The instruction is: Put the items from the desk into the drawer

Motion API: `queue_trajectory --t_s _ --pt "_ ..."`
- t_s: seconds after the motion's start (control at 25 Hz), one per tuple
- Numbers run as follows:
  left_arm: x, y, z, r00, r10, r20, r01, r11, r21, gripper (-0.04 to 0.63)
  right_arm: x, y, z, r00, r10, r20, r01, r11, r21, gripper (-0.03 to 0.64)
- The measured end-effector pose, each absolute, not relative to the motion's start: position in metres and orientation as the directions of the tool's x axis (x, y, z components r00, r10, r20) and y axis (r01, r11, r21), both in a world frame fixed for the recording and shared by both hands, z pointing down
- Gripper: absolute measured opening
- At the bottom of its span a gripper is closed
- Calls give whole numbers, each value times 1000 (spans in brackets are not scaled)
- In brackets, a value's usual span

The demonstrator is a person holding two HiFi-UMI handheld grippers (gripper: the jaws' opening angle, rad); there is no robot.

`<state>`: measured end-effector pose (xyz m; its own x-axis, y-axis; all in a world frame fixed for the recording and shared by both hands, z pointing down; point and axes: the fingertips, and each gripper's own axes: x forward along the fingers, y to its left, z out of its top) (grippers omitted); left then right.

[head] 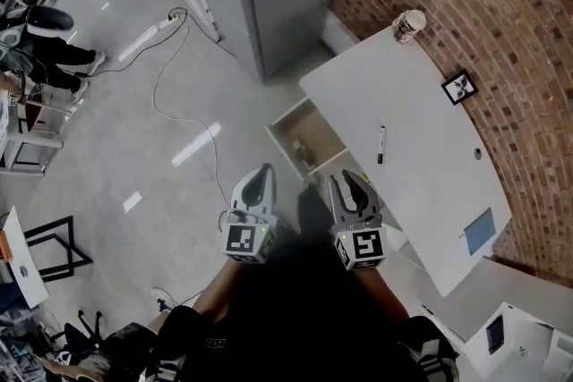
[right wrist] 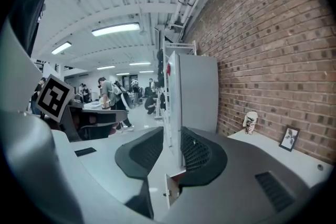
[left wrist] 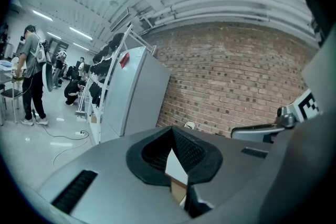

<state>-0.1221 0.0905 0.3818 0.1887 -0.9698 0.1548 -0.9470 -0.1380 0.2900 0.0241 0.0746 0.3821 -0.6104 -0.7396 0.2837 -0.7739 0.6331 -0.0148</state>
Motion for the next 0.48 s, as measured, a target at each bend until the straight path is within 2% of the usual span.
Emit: queue_trajectory --t_s 0.48 --pt "-87 58 384 267 -950 160 -933 -213 292 -3 96 34 403 -448 -821 354 -881 474 -15 92"
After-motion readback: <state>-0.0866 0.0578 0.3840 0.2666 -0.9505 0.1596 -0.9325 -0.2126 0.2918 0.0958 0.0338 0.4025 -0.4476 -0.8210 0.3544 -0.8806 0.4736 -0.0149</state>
